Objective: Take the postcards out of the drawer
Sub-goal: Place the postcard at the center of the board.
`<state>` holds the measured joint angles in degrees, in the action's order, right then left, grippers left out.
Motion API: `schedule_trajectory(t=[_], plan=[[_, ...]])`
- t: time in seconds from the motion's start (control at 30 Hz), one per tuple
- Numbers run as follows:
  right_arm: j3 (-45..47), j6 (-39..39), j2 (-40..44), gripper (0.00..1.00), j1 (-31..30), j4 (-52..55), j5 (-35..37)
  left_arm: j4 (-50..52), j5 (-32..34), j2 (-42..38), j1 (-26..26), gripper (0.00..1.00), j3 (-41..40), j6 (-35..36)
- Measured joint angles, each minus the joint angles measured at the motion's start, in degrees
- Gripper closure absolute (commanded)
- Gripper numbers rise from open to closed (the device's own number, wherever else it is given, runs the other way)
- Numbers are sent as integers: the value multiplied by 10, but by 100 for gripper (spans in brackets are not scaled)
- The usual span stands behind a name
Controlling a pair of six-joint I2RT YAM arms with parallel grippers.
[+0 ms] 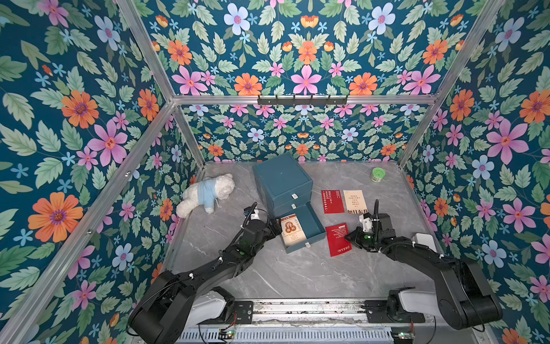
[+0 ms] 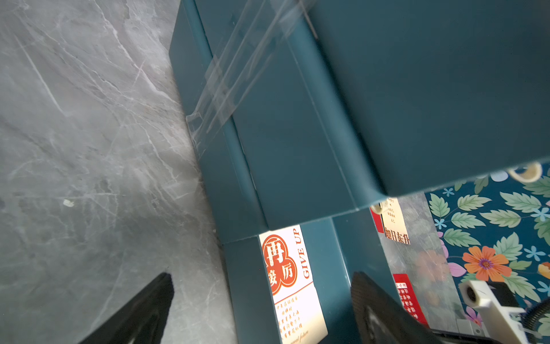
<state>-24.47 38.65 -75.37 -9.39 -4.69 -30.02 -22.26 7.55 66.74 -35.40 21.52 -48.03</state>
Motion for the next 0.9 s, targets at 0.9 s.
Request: schedule_trajectory(t=[0.9], plan=[[-136, -48, 71, 58, -47, 155, 114, 9, 17, -33, 0, 3, -29, 1]])
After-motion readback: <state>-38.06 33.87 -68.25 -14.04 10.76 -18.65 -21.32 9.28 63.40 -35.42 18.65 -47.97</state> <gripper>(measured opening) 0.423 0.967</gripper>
